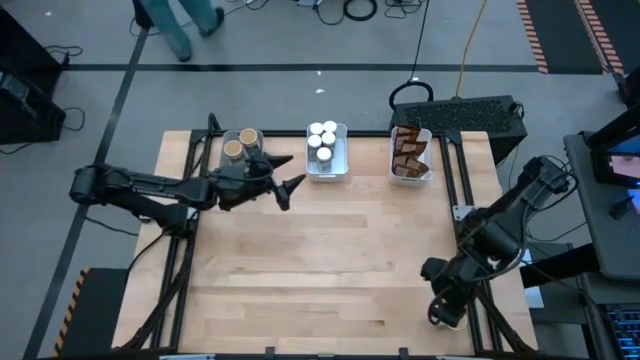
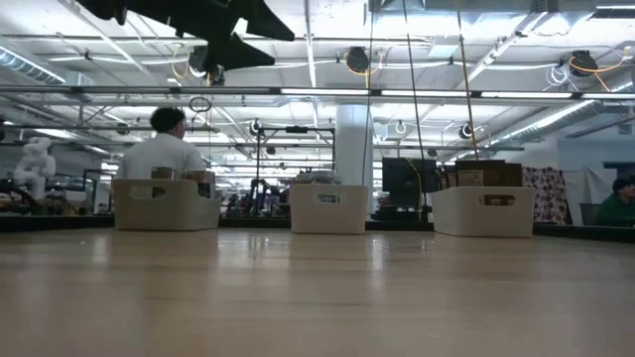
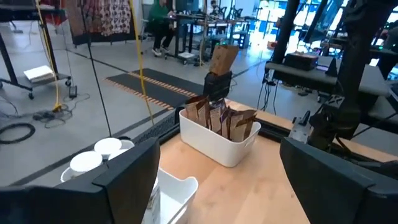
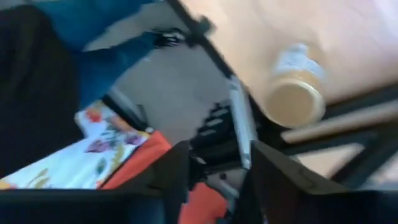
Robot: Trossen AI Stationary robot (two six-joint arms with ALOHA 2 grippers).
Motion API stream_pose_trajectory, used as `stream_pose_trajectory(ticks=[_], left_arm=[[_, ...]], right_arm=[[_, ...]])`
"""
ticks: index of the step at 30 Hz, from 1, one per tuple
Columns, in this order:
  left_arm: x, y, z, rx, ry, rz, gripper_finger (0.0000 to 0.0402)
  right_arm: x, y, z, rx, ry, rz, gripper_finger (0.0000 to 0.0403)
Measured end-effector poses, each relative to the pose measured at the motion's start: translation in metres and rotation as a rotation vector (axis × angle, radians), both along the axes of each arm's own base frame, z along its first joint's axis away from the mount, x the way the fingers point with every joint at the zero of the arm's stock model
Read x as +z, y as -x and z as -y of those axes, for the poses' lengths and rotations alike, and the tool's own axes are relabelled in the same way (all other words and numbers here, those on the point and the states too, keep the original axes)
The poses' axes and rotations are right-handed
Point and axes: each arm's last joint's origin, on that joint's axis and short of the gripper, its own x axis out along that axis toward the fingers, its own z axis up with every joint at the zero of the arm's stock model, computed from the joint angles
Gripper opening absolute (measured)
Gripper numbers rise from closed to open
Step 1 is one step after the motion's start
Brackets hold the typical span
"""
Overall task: Sort spices by type
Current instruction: Put the gold seasoning bottle into the gray bin
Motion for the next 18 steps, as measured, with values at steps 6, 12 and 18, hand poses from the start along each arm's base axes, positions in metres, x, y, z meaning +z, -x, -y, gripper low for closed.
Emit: stream_pose_trajectory(ticks=[6,12,18], left_arm=[[-0.007,-0.009,0.0,-0.006,-0.02,-0.005,0.0336],[-0.012,-0.014,0.0,-0.032,-0.011,-0.017,0.0336],[-0.01,-0.014,0.0,-0.032,-0.008,0.002,0.0336]], right_arm=[[-0.014,0.007,0.001,0.089,0.053,-0.154,0.0256],[-0.046,-0.001,-0.009,0.161,0.044,-0.204,0.0337],[-0.08,-0.004,-0.012,0.155,0.09,-0.284,0.0366]])
